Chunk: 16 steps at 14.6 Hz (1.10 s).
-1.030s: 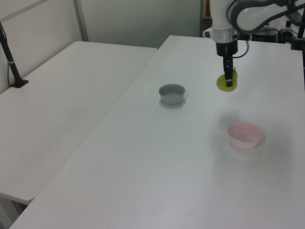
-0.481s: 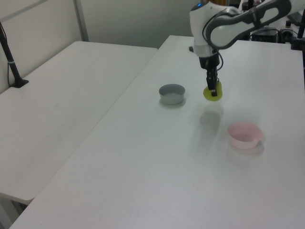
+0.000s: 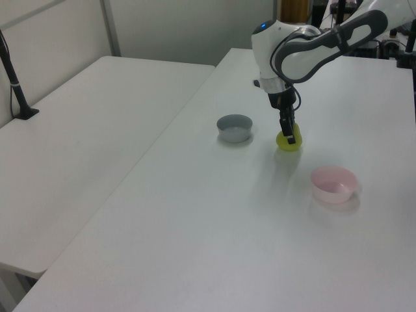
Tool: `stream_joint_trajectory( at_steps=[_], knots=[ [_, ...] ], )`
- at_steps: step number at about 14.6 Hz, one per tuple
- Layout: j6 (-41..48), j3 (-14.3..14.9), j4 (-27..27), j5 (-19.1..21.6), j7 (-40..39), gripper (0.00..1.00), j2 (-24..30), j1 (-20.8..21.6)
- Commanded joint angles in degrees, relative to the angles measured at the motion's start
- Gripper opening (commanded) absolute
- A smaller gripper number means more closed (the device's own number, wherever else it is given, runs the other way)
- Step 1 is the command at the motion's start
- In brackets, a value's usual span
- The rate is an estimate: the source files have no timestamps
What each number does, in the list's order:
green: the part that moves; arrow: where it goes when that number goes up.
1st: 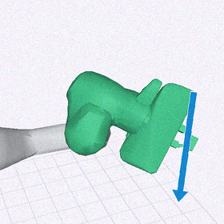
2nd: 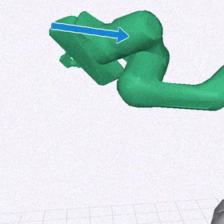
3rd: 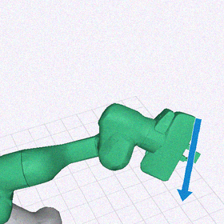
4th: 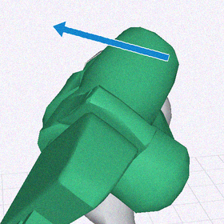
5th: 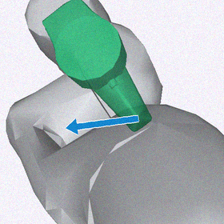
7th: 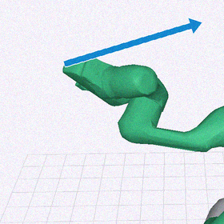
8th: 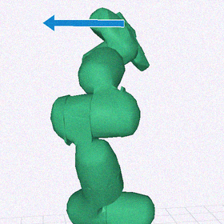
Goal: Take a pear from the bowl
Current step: 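Carry the pear toward the grey bowl and lower it onto the table, then open the gripper, release the pear, and raise the gripper away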
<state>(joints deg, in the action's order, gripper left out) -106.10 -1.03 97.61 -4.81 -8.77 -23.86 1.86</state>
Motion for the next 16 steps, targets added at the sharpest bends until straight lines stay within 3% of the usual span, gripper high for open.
stream_joint_trajectory(
  at_steps=[1,6,11,16],
  knots=[
    [0.7,0.1,-0.9,-0.6,-0.3,1.0,0.8,0.2],
    [0.9,0.1,-1.7,-0.4,1.6,1.0,9.1,-2.0],
    [1.6,0.0,-1.3,0.4,3.4,1.0,18.8,-7.1],
    [6.0,0.0,-0.9,0.6,3.9,1.0,21.0,-6.5]
  ],
)
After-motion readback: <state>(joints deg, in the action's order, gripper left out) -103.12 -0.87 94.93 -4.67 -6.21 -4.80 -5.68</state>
